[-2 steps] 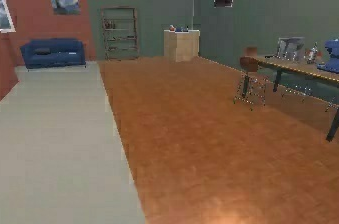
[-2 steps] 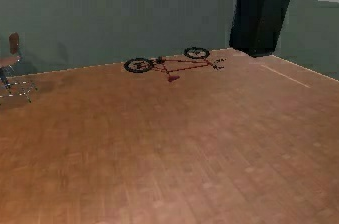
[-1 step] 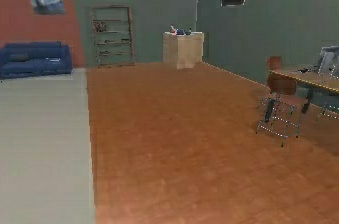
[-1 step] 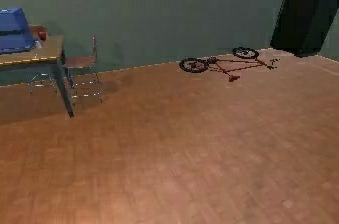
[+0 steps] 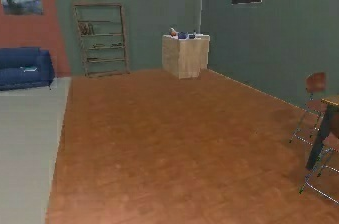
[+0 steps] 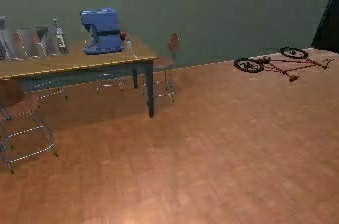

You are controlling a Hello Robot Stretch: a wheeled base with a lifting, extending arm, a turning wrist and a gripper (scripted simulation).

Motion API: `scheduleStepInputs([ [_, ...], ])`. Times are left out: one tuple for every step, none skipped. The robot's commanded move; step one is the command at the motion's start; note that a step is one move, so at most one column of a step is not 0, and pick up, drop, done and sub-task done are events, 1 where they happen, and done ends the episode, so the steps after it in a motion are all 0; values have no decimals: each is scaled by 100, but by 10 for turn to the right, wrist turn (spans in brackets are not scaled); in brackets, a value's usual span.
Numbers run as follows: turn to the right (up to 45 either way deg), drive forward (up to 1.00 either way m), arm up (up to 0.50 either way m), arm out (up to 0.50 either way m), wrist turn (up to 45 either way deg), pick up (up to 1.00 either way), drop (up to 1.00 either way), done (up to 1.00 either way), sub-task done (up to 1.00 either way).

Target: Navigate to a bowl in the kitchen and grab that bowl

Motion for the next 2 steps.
scheduleStepInputs([
  [0,100,0,0,0,0,0,0,0],
  [0,100,0,0,0,0,0,0,0],
])
